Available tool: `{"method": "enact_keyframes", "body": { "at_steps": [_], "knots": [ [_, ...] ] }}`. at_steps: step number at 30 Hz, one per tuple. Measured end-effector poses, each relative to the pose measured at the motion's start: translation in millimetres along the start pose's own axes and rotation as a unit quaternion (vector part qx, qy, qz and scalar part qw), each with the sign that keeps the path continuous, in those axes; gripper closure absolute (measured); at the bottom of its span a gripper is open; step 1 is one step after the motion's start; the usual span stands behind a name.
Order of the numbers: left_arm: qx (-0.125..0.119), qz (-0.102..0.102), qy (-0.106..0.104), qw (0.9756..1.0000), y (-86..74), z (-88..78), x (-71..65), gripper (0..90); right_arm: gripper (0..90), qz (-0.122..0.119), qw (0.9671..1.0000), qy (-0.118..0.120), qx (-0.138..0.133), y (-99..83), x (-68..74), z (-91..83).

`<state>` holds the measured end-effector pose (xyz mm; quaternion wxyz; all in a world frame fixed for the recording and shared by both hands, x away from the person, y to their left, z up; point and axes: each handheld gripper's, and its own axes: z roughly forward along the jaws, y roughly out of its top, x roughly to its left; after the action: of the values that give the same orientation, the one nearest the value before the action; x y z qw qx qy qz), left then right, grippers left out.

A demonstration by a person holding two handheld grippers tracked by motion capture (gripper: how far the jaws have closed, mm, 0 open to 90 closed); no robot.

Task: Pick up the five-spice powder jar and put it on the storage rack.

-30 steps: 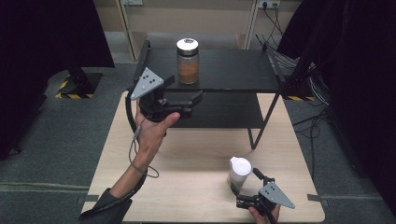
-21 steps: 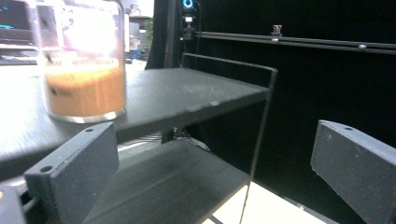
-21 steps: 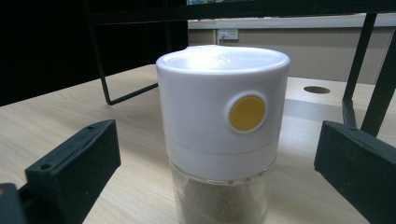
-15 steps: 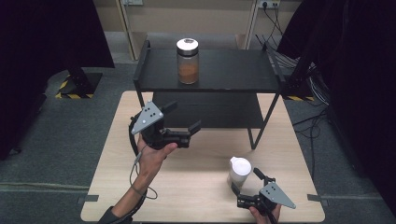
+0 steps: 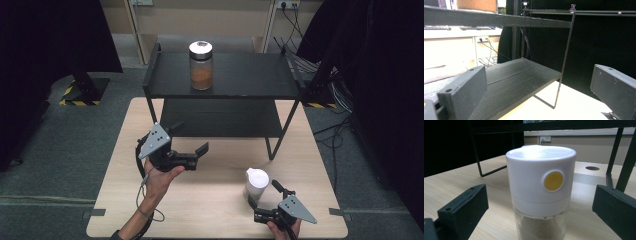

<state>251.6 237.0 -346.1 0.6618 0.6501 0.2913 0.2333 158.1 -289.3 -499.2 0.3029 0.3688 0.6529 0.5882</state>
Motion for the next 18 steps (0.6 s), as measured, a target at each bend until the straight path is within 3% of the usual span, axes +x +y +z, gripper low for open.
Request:
{"method": "enact_keyframes", "body": {
  "at_steps": [10, 18],
  "knots": [
    [0.010, 0.016, -0.013, 0.9997, -22.7, 2.8, -5.4, 0.3, 0.6, 0.000, 1.0000, -0.001, 0.000, -0.1, 0.1, -0.2],
    [0.022, 0.013, -0.024, 0.9994, -47.8, 4.7, -4.6, 0.3, 0.6, 0.001, 1.0000, -0.001, 0.000, -0.1, 0.0, -0.2]
  ]
}}
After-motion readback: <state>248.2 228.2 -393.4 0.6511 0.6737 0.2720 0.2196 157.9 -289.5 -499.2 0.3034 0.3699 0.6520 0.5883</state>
